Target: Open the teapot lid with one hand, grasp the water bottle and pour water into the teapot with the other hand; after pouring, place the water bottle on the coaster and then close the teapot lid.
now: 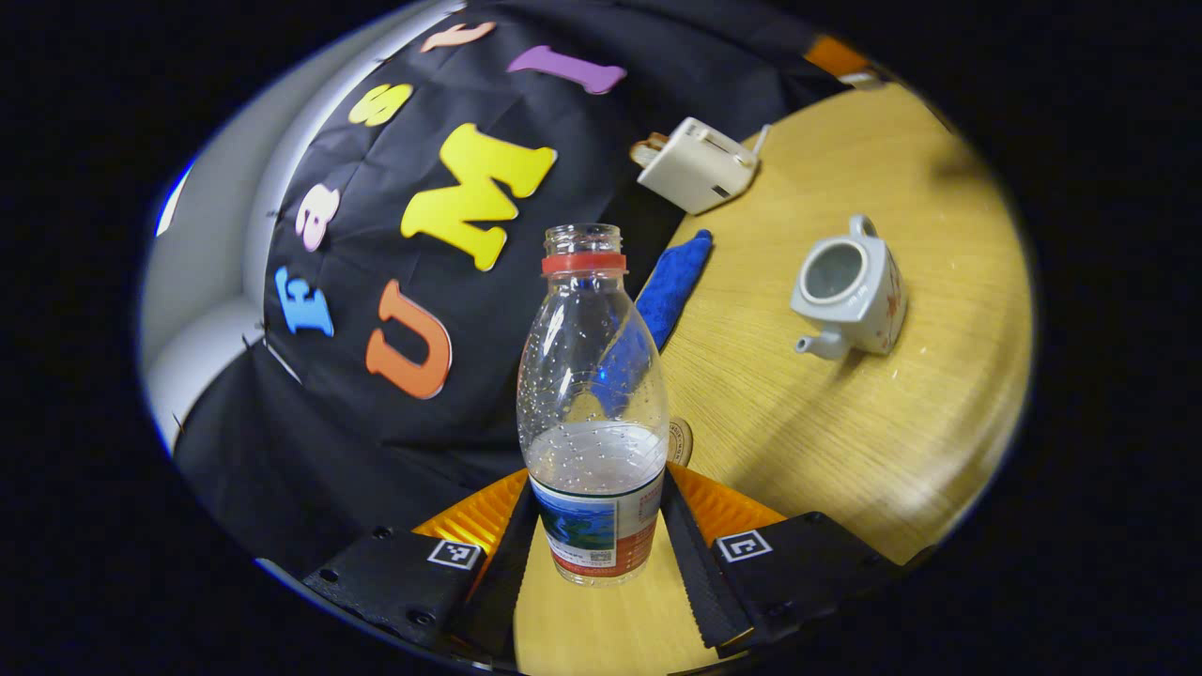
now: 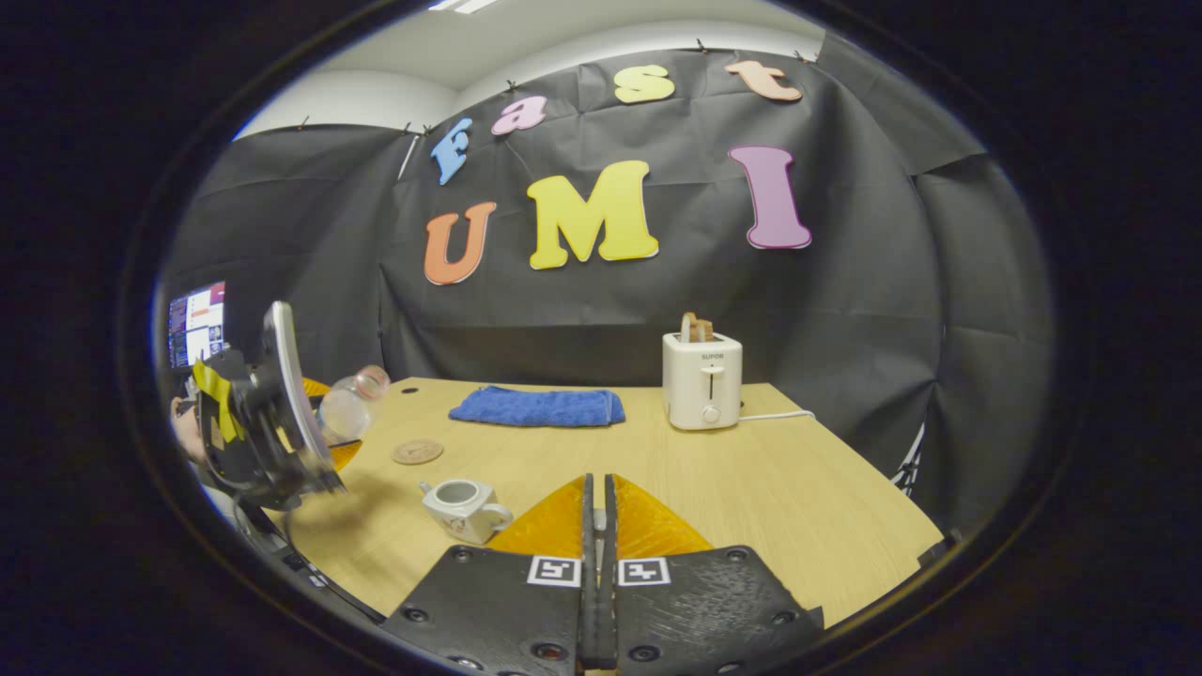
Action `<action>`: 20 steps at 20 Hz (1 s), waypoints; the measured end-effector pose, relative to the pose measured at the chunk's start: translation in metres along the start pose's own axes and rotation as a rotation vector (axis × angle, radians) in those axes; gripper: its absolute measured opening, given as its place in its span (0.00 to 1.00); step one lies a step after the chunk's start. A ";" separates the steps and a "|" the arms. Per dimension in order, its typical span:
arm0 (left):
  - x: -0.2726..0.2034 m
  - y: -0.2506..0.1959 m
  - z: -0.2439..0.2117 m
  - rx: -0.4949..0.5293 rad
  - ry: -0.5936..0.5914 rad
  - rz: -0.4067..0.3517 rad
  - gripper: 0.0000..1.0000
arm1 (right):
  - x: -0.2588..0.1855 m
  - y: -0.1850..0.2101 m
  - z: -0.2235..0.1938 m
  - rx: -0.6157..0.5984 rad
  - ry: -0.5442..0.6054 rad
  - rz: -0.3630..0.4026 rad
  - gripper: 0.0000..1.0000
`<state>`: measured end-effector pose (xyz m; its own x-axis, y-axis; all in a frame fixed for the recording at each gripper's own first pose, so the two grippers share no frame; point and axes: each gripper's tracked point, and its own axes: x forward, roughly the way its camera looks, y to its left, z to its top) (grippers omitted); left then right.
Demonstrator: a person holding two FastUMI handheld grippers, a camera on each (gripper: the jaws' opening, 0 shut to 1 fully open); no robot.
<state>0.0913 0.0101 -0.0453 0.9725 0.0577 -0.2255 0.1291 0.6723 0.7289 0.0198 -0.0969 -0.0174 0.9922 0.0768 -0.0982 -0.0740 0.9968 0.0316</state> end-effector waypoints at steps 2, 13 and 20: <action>-0.005 0.013 0.005 -0.232 -0.023 -0.024 0.76 | 0.002 0.005 0.003 0.011 -0.001 0.005 0.00; 0.040 0.030 0.030 -0.878 -0.157 -0.133 0.76 | 0.006 0.031 -0.004 -0.006 0.013 0.018 0.00; 0.104 0.028 0.022 -0.911 -0.139 -0.143 0.76 | 0.006 0.029 -0.012 -0.015 0.022 -0.003 0.00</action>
<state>0.1999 0.0184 -0.0343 0.9811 -0.1197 -0.1518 0.1049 0.9892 -0.1019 0.0229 -0.0673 -0.0286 0.9900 0.0737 -0.1202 -0.0722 0.9973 0.0168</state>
